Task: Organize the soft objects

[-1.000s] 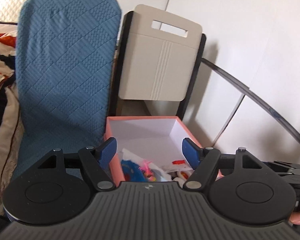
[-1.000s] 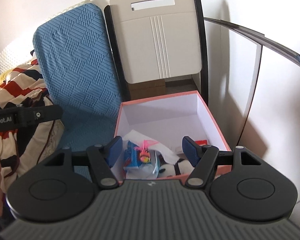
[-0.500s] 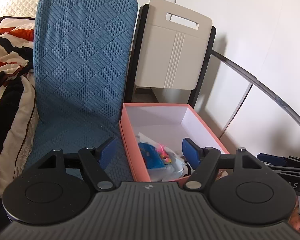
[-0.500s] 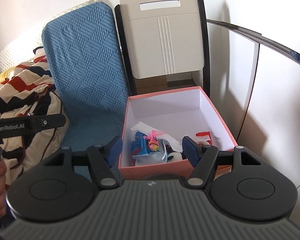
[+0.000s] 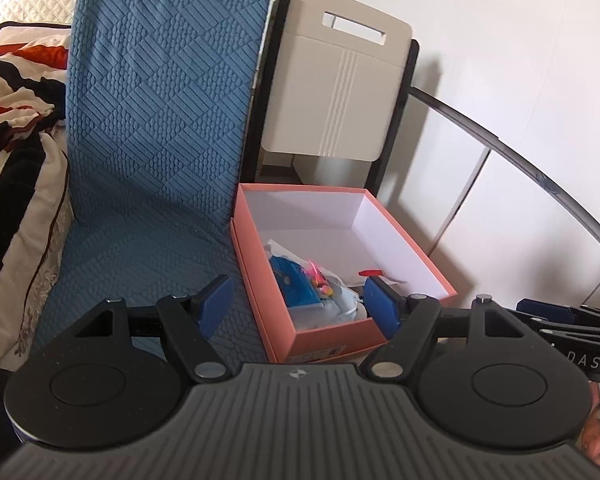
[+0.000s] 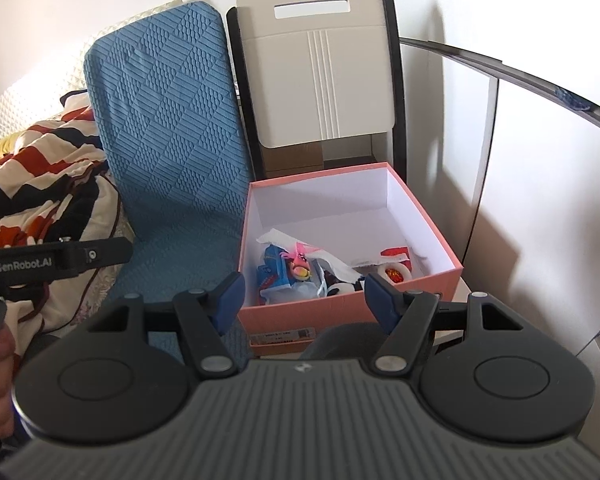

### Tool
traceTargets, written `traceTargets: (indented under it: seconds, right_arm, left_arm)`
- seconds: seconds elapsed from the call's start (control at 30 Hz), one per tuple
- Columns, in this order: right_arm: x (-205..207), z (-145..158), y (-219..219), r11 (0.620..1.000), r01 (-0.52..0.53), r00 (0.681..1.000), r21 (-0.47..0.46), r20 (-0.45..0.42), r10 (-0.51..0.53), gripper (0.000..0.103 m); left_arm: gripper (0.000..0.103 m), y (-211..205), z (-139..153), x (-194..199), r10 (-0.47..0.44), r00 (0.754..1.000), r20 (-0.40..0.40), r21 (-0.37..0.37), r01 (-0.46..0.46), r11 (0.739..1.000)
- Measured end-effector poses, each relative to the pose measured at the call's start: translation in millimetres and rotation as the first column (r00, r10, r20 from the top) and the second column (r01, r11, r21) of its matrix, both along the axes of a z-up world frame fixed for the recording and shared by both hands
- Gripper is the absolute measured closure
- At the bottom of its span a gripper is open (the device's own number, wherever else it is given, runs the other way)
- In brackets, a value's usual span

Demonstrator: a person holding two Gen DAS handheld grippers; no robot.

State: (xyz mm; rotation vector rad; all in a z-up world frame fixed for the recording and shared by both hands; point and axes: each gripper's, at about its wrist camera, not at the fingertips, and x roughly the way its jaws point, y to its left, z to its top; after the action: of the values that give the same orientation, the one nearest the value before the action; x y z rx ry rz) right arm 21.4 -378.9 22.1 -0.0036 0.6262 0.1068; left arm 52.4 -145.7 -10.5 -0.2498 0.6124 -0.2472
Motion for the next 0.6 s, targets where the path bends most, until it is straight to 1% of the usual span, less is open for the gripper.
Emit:
traceTargets:
  seconds: [0.17, 0.37, 0.4, 0.43, 0.47, 0.5, 0.6]
  right_arm:
    - [-8, -5, -4, 1.0, 0.009, 1.0, -0.014, 0.003, -0.009, 0.035]
    - [-11, -4, -7, 1.0, 0.014, 1.0, -0.016, 0.011, -0.013, 0.035]
    - [-11, -3, -7, 1.0, 0.011, 1.0, -0.013, 0.011, -0.011, 0.03]
    - [-11, -3, -8, 1.0, 0.01, 1.0, -0.011, 0.01, -0.009, 0.023]
    - [-11, -3, -8, 1.0, 0.012, 1.0, -0.01, 0.01, -0.011, 0.009]
    - [-11, -3, -7, 1.0, 0.014, 1.0, -0.01, 0.014, -0.014, 0.0]
    - [-10, -2, -6, 0.999, 0.019, 1.0, -0.031, 0.022, -0.018, 0.0]
  left_arm:
    - [0.026, -5, -2, -9, 0.007, 1.0, 0.008, -0.007, -0.007, 1.0]
    - [0.026, -1, 3, -15, 0.021, 1.0, 0.017, -0.006, -0.021, 1.0]
    - [0.025, 0, 4, -14, 0.023, 1.0, 0.018, -0.005, -0.022, 1.0]
    - [0.022, 1, 5, -15, 0.024, 1.0, 0.019, -0.003, -0.024, 1.0]
    - [0.019, 1, 6, -15, 0.028, 0.999, 0.022, -0.003, -0.028, 1.0]
    - [0.014, 2, 6, -15, 0.033, 0.999, 0.023, -0.004, -0.033, 0.999]
    - [0.008, 3, 7, -14, 0.027, 0.999, 0.017, -0.004, -0.027, 1.0]
